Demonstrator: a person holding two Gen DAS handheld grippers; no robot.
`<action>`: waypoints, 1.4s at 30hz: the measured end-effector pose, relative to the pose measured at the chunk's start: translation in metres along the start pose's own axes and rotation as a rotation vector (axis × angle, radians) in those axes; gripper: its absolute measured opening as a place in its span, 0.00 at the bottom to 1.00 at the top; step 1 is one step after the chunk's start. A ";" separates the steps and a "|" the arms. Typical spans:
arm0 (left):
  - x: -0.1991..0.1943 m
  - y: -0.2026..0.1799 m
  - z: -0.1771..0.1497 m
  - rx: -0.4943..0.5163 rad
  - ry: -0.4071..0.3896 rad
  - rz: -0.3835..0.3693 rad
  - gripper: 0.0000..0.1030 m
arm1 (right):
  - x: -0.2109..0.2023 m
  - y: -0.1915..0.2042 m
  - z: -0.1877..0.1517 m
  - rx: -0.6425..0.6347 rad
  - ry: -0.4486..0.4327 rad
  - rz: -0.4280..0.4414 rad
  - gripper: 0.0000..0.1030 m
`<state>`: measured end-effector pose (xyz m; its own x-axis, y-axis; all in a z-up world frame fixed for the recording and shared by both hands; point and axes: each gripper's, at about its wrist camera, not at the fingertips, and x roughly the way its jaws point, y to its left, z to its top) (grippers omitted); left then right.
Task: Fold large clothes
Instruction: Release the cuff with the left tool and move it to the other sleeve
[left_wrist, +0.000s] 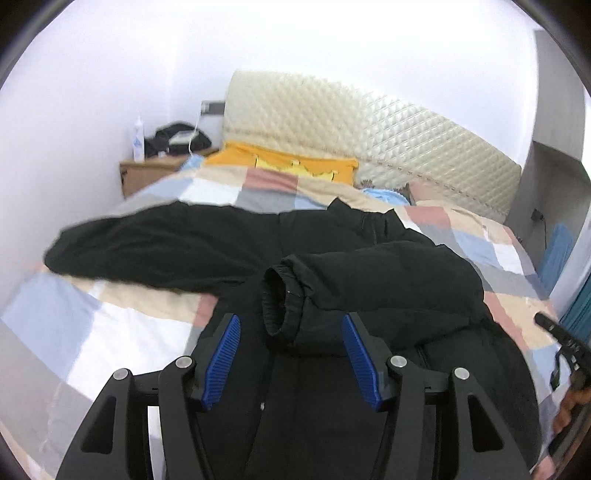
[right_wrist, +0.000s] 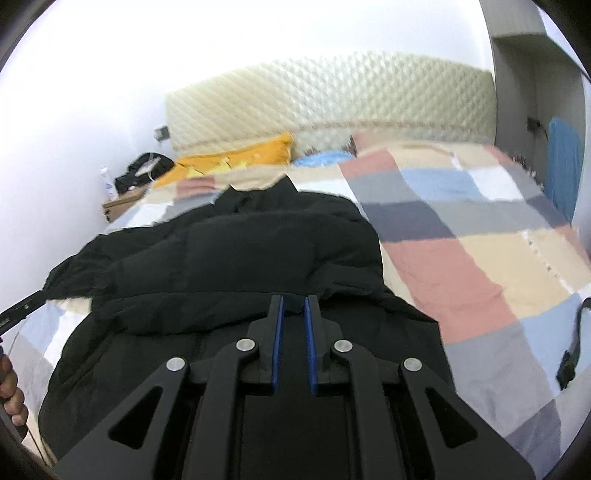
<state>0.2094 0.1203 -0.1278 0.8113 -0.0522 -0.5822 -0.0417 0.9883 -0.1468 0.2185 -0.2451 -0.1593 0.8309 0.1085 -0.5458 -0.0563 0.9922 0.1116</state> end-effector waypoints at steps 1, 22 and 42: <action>-0.008 -0.006 -0.005 0.022 -0.015 0.000 0.56 | -0.012 0.001 -0.002 -0.011 -0.021 0.004 0.11; -0.103 -0.048 -0.032 0.070 -0.109 -0.034 0.56 | -0.111 0.025 -0.039 -0.109 -0.158 0.097 0.11; -0.118 -0.054 -0.002 0.075 -0.103 -0.021 0.57 | -0.143 0.018 -0.062 -0.107 -0.189 0.120 0.11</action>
<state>0.1149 0.0724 -0.0528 0.8674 -0.0615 -0.4938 0.0164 0.9953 -0.0952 0.0641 -0.2392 -0.1312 0.9030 0.2224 -0.3677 -0.2107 0.9749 0.0724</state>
